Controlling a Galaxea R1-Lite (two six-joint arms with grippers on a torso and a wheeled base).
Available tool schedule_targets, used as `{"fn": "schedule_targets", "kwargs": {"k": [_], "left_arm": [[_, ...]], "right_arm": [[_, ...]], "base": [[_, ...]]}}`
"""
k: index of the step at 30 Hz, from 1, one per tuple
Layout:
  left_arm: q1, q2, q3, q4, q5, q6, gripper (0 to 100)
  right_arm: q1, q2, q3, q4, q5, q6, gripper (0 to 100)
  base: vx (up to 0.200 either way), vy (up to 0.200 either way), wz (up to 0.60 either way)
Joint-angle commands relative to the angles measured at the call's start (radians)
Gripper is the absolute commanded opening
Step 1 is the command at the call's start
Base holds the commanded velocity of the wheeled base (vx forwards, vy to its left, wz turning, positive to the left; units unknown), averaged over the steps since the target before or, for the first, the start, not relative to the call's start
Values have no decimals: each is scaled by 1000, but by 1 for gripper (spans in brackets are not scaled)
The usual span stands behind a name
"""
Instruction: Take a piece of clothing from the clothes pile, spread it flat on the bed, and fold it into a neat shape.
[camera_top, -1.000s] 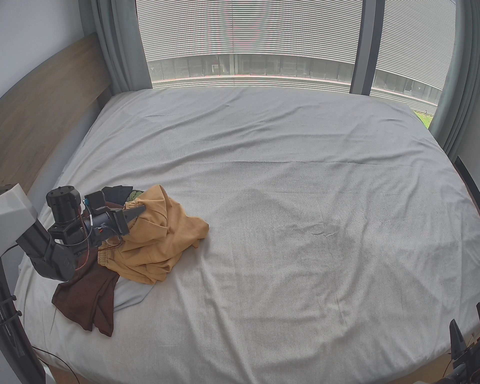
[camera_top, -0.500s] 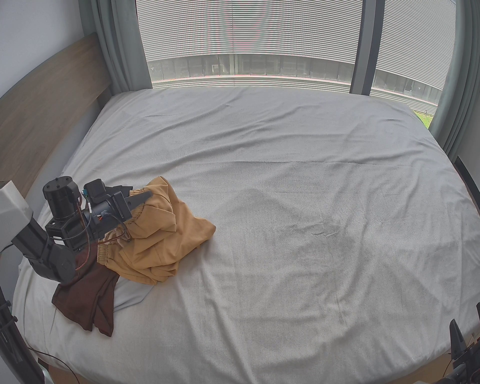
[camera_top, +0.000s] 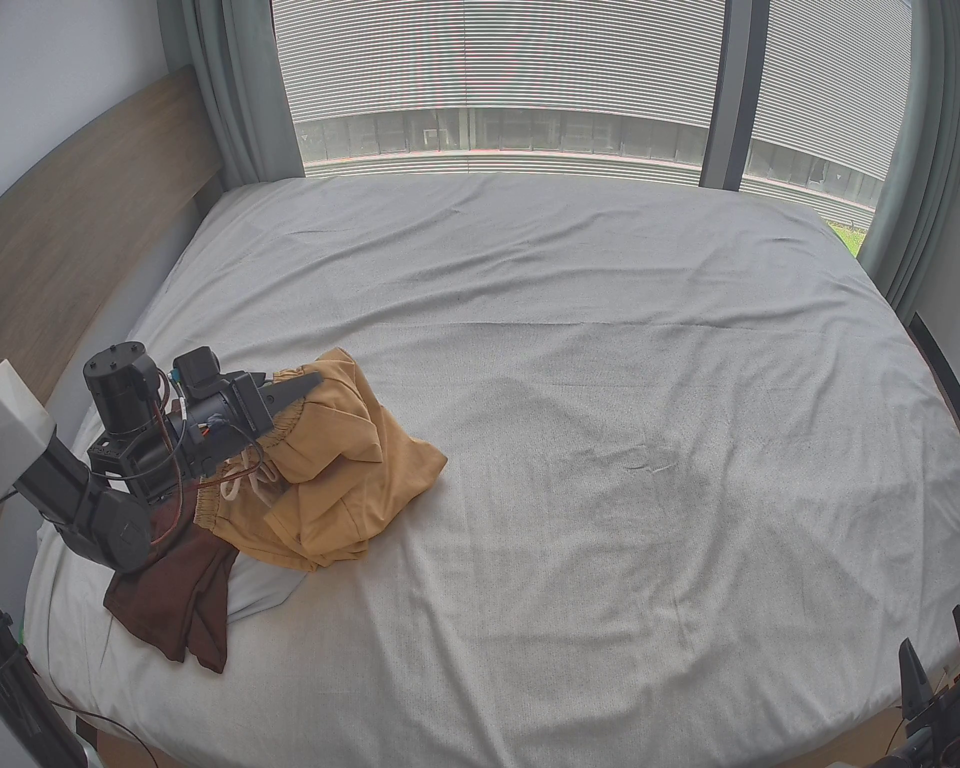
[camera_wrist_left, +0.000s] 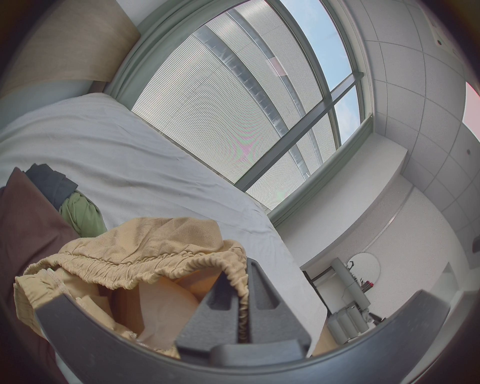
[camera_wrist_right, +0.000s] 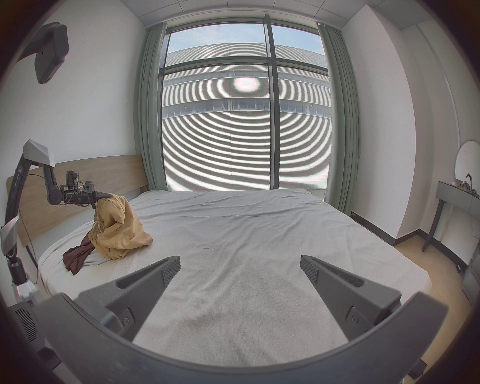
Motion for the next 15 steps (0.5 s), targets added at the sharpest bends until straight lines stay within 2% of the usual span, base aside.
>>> {"fn": "schedule_targets", "kwargs": {"k": [1,13,15], "left_arm": [[-19,-29,0,-1,0,-37,0],[-70,-45,-11,-1,3,-46,0],[-91,-57,-20,-1,3,-74,0]], "right_arm": [[0,-12,16,0,0,0,100],[2,-12,16,0,-1,0,100],[2,-12,16,0,-1,0,100]], "base": [[0,0,0],[0,0,0],[0,0,0]]}}
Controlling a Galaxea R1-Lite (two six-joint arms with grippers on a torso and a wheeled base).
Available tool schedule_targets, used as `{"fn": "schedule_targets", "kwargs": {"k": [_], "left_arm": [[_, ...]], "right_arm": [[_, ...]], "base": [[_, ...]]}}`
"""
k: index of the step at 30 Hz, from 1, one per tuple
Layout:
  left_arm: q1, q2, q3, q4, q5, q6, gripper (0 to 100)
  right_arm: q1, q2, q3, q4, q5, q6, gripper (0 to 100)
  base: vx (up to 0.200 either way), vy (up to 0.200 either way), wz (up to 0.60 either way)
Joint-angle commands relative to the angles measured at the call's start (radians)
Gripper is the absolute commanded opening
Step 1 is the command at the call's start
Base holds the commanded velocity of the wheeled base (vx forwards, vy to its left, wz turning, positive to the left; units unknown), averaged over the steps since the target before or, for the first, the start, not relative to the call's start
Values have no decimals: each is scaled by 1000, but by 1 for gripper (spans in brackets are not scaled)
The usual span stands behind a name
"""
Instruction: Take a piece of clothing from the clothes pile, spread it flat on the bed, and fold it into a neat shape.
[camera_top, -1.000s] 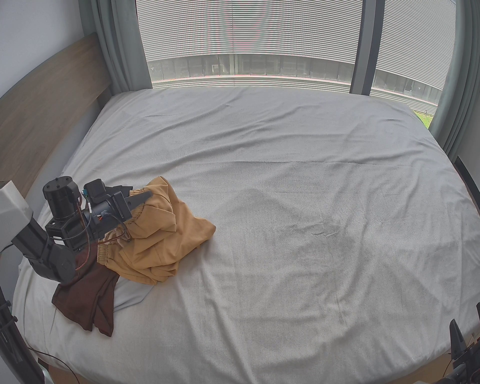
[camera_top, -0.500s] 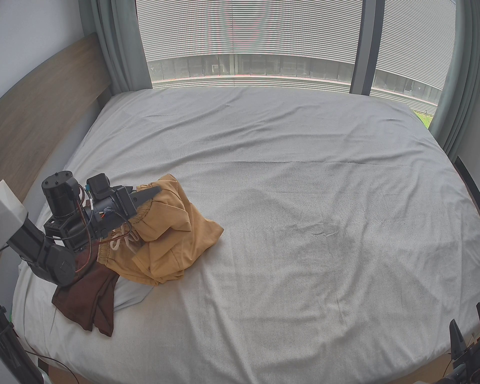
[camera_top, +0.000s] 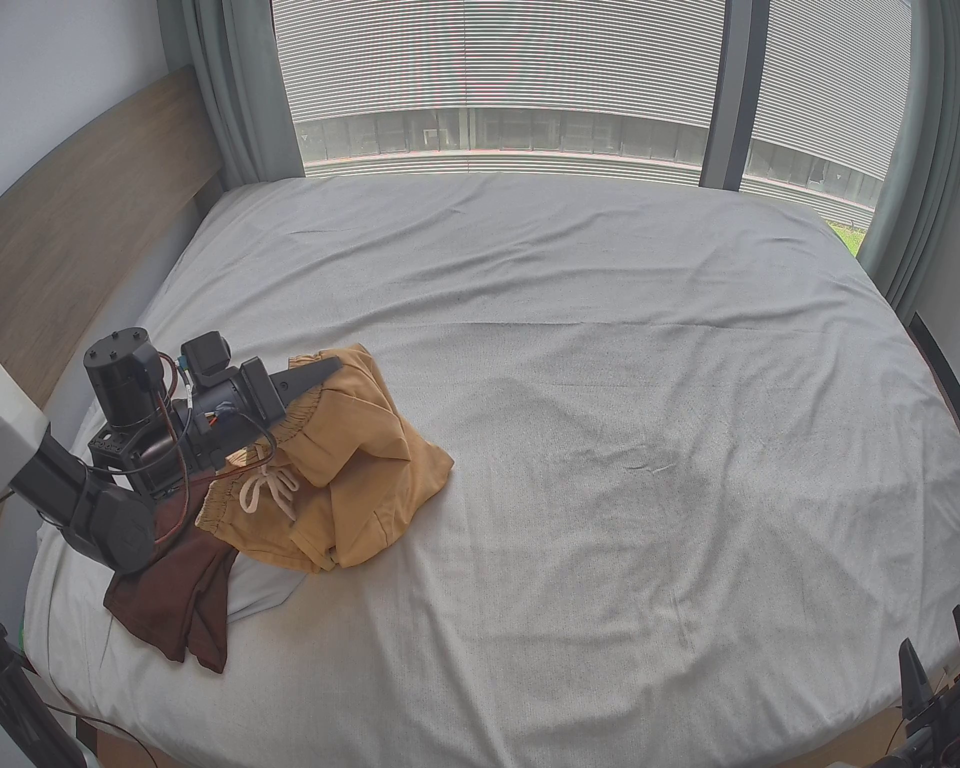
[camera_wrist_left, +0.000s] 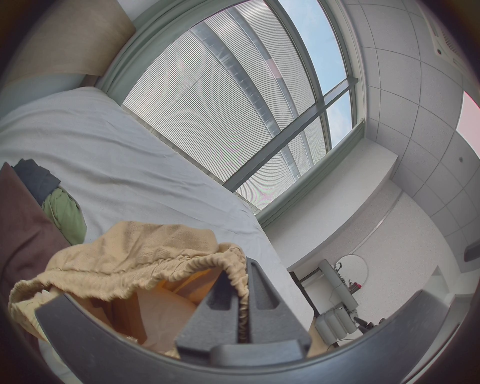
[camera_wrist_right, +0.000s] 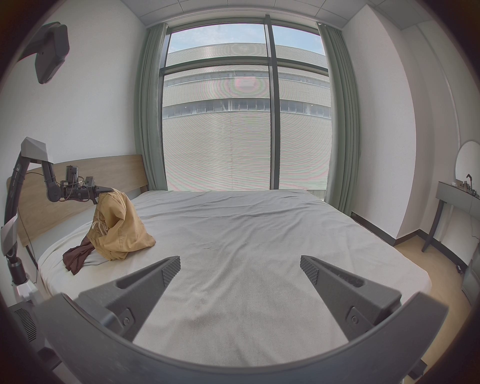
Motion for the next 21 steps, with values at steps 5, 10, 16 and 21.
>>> {"fn": "schedule_targets", "kwargs": {"k": [5,10,16,21], "left_arm": [[-70,-62,-13,-1,0,-136,0],[-100,-69,-33,-30,13,-232,0],[-146,-63,-67,-111,65,-402,0],[-177,-63,-65,-116,68,-421,0]], "right_arm": [[1,-12,16,0,-1,0,100],[1,-12,16,0,-1,0,100],[1,-12,16,0,1,0,100],[-1,-12,16,0,-1,0,100]], "base": [[0,0,0],[0,0,0],[0,0,0],[0,0,0]]}}
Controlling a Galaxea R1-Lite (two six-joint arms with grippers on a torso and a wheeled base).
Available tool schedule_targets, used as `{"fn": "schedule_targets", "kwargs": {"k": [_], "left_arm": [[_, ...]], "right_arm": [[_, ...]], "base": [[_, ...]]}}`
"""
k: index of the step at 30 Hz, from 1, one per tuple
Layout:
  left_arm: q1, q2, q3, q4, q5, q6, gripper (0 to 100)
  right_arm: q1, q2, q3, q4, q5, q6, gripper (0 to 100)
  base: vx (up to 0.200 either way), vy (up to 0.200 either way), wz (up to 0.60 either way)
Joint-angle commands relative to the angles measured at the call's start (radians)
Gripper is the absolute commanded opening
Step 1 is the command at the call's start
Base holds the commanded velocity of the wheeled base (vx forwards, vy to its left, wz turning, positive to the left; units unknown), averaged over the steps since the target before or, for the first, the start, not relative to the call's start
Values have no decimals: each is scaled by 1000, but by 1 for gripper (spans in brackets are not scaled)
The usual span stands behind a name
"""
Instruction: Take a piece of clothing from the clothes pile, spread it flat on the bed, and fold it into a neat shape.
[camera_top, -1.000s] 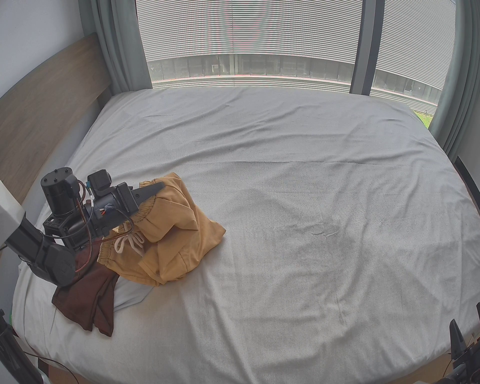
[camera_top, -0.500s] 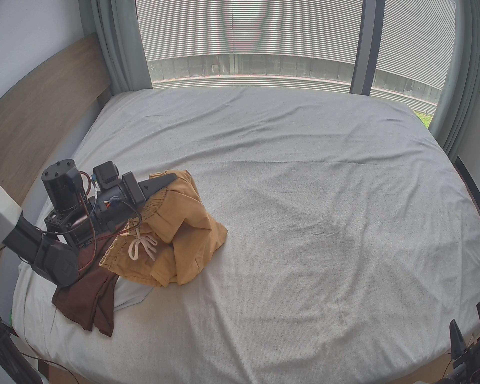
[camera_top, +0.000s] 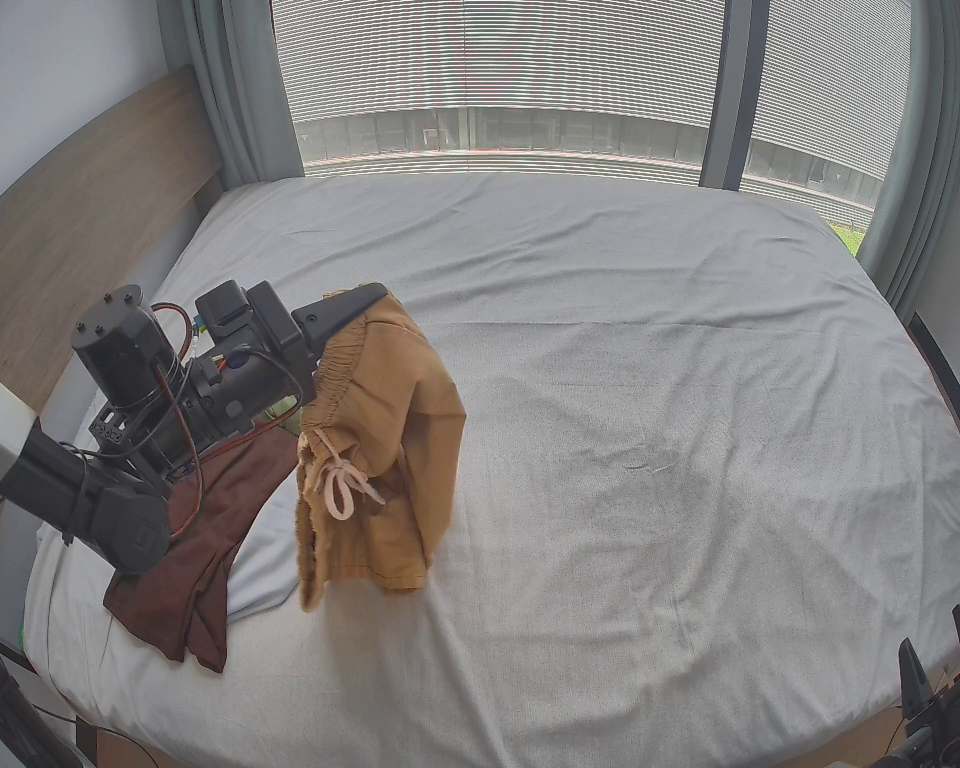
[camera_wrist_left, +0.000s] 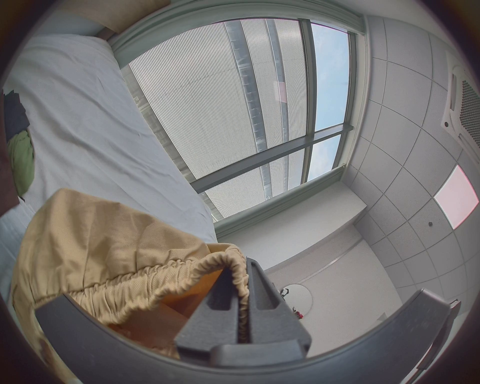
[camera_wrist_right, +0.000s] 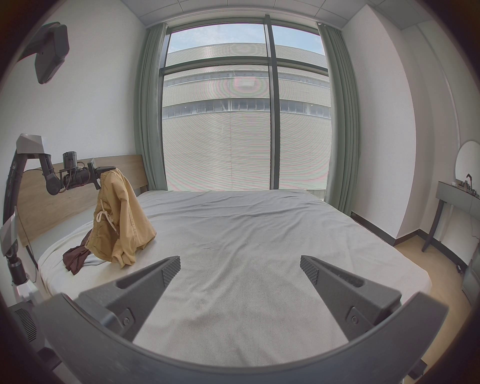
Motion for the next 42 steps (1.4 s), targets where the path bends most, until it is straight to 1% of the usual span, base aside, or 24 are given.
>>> {"fn": "schedule_targets", "kwargs": {"k": [1,4,6,7,8,9,12,14,16,22,29,30,31,36,38,39,42], "left_arm": [[-29,-2,-5,-1,4,-6,0],[-56,-2,-8,-3,8,-44,0],[-72,-9,-13,-15,8,-95,0],[-76,-11,-17,-24,11,-122,0],[-82,-16,-25,-46,18,-179,0],[-84,-16,-26,-53,19,-196,0],[-79,-11,-34,-123,18,-316,0],[-76,-6,-33,-155,19,-365,0],[-75,-3,-28,-175,21,-386,0],[-81,-8,-28,-182,18,-406,0],[-78,-16,-28,-215,14,-549,0],[-78,-16,-28,-215,14,-549,0],[-78,-14,-31,-215,14,-572,0],[-89,-13,-34,-216,11,-587,0],[-90,-13,-34,-216,11,-610,0],[-89,-16,-34,-216,11,-638,0],[-92,-16,-34,-218,11,-658,0]], "right_arm": [[0,-12,16,0,0,0,100],[0,-12,16,0,-1,0,100],[1,-12,16,0,-1,0,100],[0,-12,16,0,-1,0,100],[1,-12,16,0,0,0,100],[0,-12,16,0,0,0,100],[1,-12,16,0,-1,0,100],[1,-12,16,0,0,0,100],[1,-12,16,0,0,0,100],[0,-12,16,0,0,0,100],[1,-12,16,0,0,0,100],[1,-12,16,0,0,0,100],[1,-12,16,0,0,-2,100],[0,-13,16,0,0,-2,100],[0,-13,16,0,0,-2,100],[0,-13,16,0,0,-2,100],[0,-13,16,0,0,-2,100]], "base": [[0,0,0],[0,0,0],[0,0,0],[0,0,0],[0,0,0],[0,0,0],[0,0,0],[0,0,0],[0,0,0],[0,0,0],[0,0,0],[0,0,0],[0,0,0],[0,0,0],[0,0,0],[0,0,0],[0,0,0]]}}
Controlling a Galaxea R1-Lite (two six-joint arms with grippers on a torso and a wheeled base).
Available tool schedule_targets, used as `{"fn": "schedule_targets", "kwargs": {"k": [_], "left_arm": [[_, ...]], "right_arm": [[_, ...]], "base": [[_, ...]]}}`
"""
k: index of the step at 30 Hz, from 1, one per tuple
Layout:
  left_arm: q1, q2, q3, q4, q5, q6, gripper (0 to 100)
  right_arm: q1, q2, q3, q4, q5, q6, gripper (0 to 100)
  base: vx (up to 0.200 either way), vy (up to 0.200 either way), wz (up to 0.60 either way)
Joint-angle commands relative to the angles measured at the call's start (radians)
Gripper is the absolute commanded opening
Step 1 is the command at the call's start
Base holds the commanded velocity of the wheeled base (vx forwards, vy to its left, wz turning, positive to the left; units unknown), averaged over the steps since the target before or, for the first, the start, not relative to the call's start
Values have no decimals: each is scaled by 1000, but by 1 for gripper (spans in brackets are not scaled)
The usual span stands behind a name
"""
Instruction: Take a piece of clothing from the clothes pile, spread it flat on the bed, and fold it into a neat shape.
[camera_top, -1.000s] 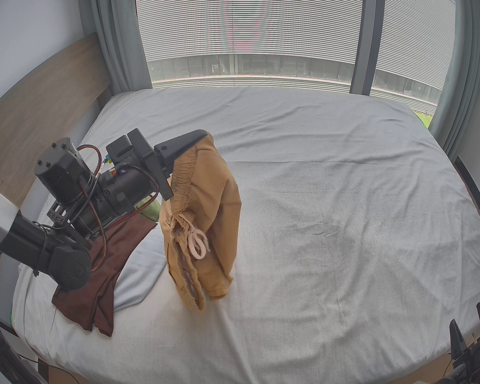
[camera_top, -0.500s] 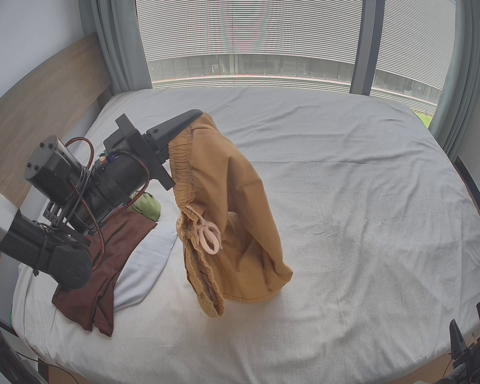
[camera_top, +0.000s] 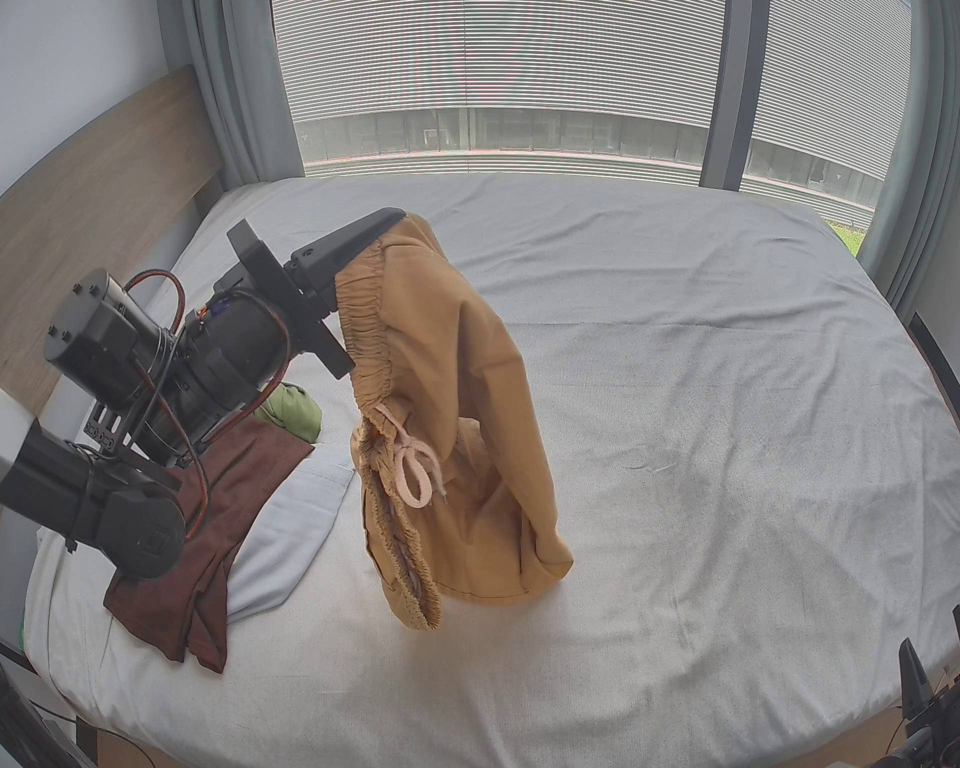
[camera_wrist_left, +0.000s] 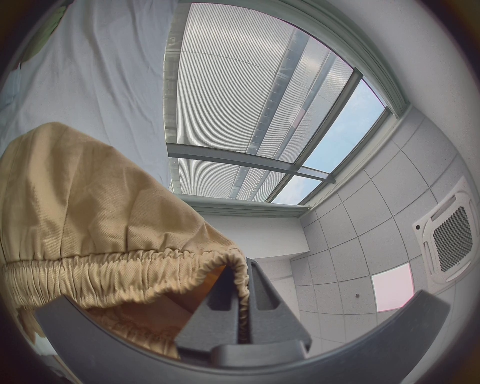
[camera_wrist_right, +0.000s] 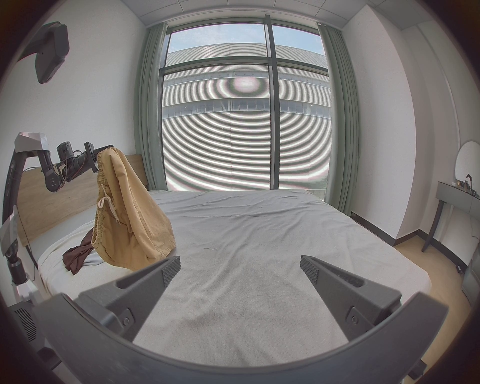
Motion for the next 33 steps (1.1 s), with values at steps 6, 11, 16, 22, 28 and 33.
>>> {"fn": "schedule_targets", "kwargs": {"k": [6,11,16,22,28,33], "left_arm": [[-44,-2,-31,-1,2,-18,0],[-90,-1,-57,1,2,-16,0],[-130,13,-62,1,6,-7,0],[-127,84,-45,-1,10,85,0],[-148,22,-82,2,5,113,0],[-147,-33,-120,2,5,71,0]], "right_arm": [[0,-13,16,0,0,0,100],[0,-13,16,0,0,0,100],[0,-13,16,0,0,1,100],[0,-13,16,0,0,1,100],[0,-13,16,0,0,1,100],[0,-13,16,0,0,1,100]], "base": [[0,0,0],[0,0,0],[0,0,0],[0,0,0],[0,0,0],[0,0,0]]}}
